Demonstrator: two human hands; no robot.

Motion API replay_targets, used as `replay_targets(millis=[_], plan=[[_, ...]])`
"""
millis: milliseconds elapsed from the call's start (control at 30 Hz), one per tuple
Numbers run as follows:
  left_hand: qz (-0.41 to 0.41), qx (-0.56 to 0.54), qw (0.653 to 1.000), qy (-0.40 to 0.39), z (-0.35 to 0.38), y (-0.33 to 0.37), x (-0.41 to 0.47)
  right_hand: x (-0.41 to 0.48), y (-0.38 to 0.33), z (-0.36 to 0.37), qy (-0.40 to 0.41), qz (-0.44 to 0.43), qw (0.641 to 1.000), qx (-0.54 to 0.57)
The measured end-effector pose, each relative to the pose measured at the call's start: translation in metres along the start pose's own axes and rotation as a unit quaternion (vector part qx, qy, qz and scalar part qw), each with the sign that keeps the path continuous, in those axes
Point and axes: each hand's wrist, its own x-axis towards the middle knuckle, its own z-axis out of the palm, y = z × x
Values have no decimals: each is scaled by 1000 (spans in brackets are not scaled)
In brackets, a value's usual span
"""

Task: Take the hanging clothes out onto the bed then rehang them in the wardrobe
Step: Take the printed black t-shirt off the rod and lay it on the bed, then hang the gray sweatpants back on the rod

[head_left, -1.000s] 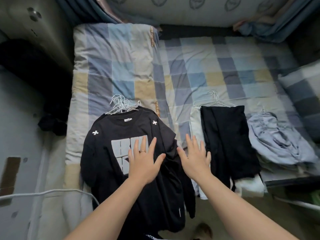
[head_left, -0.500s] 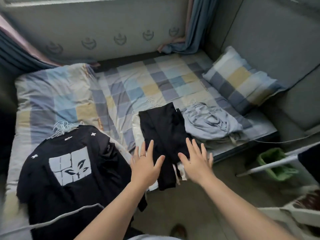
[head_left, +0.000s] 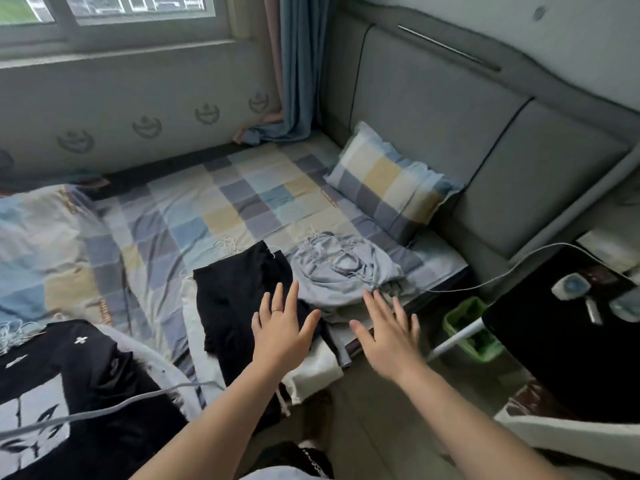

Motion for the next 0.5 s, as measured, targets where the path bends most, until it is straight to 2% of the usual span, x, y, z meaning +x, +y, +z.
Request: replay_targets(millis=[200,500], plan=[[-1,-19,1000,-7,17,34,100,94,29,-36,8,-11,999,-44],[-69,-54,996,-19,22,48,215,219,35,-59,-63,-8,994,-91]])
